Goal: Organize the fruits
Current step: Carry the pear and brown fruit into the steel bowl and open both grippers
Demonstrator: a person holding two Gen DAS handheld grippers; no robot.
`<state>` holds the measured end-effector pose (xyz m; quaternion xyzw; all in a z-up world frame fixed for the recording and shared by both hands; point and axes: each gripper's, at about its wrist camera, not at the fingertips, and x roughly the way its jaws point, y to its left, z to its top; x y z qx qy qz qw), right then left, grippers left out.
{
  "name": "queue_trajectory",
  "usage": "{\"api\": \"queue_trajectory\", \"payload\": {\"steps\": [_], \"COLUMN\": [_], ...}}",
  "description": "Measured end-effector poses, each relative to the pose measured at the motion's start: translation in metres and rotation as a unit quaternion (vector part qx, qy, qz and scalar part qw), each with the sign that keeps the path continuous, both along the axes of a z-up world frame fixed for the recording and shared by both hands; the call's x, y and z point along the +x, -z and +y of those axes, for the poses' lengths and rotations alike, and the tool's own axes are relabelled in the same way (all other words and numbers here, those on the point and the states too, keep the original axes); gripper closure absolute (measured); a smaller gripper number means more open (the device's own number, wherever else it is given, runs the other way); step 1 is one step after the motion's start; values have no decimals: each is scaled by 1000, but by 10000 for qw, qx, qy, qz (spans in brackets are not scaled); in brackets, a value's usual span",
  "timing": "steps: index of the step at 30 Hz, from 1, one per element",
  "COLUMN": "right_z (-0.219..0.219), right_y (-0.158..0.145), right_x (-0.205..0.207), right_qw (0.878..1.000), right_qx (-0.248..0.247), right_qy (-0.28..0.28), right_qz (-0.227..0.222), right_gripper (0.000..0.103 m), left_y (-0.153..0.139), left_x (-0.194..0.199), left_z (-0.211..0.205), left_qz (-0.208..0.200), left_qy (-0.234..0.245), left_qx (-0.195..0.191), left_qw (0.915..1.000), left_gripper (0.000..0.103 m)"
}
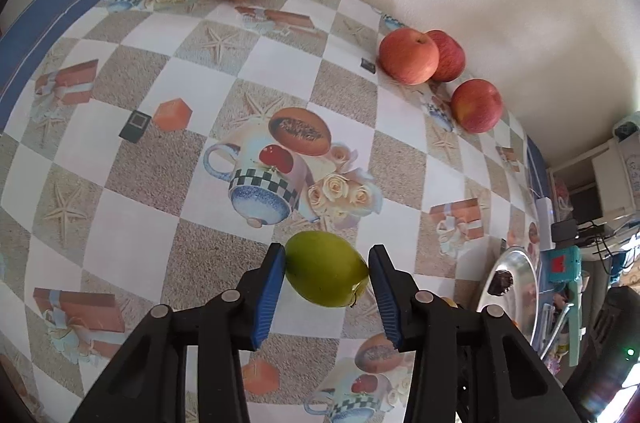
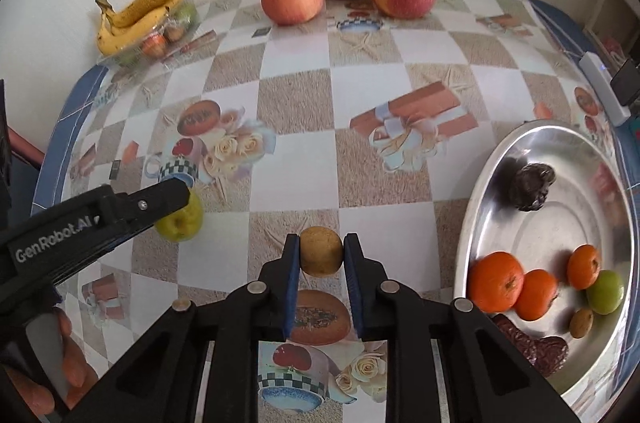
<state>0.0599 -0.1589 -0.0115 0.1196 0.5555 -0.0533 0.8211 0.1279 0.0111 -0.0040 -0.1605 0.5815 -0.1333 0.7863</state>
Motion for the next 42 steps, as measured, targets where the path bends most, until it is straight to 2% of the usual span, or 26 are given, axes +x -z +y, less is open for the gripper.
{"api": "queue_trajectory", "payload": {"steps": [7,21,27,35,42], "right_z": [-7,-30,-61,-126,-165], "right_y": [-8,-28,-35,-36,-36], "right_x": [-7,-21,-30,-55,-75], "right_qw": [9999,9995,9986,9925,9861], "right_qx": [-135,-199,-195,-99,-10], "right_qy": [4,113,426,1205,1647], "right_qz": [-31,-211,-250,-201,-195], "right_gripper": [80,80,80,80,80], "left_y": [-3,-25,-34,-35,-28], "left_x": [-7,-25,-42,-76,-97], "left_z": [-6,-38,-78,-148,-182], "left_qz": [-9,-156,-188,-136,-50], "left_qy": [74,373,833,1701,2209], "left_qx": [27,-353,-539,-493,-382], "left_qw": [10000,9986,9949,9841,9745], "left_gripper": [57,58,58,58,57]}}
